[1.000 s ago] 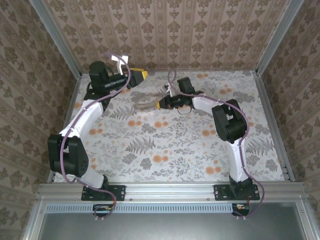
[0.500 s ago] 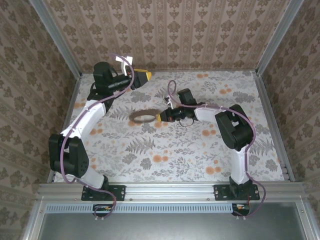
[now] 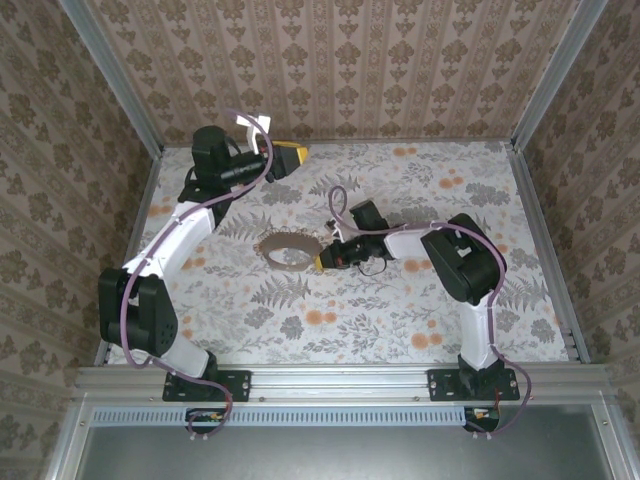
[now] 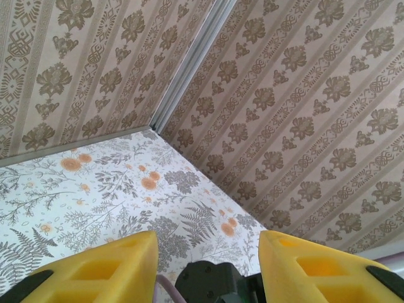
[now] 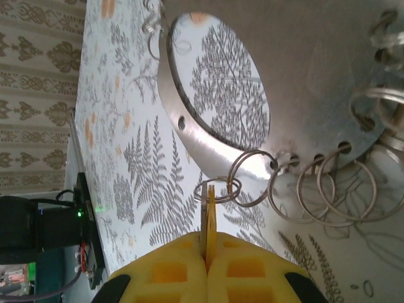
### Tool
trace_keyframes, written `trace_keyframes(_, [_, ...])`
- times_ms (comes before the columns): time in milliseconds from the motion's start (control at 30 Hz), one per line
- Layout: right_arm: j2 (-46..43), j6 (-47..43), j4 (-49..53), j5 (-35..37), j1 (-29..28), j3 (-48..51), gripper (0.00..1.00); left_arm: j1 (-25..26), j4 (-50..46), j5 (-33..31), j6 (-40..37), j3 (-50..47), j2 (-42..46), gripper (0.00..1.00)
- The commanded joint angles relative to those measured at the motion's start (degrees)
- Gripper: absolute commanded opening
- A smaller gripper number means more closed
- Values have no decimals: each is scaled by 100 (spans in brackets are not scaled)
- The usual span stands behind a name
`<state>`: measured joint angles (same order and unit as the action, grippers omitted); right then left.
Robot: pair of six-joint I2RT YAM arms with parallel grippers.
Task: Put the keys on the keyring
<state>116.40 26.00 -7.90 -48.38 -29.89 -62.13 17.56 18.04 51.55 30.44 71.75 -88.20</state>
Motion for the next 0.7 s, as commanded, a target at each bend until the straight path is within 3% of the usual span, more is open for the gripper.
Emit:
trace_keyframes(0, [-346, 118, -255, 11, -65, 257, 0, 41, 41, -26, 38, -64, 234, 46])
trace_keyframes(33, [-424, 133, -275, 13, -82, 354, 3, 37, 29, -28, 26, -59, 242, 46])
trace_keyframes(133, [-801, 134, -248, -19, -173, 649, 27, 46, 24, -31, 24, -60, 234, 47])
trace_keyframes(200, [-1150, 59, -132, -66, -233, 846, 38, 48, 24, -24, 20, -53, 241, 48])
trace_keyframes(400, [-2189, -417, 725, 186, -200, 1239, 54, 77, 92, -55, 52, -64, 232, 57])
trace_keyframes(500, [-2637, -461, 935, 304, -22, 1363, 65, 81, 85, -145, 57, -119, 305, 78])
trace_keyframes(567, [-2947, -474, 1053, 378, 166, 1392, 71, 64, 72, -278, 19, -206, 401, 100])
trace_keyframes(667, [-3449, -555, 1347, 586, 524, 1351, 87, 13, -19, -570, -1, -359, 602, 100])
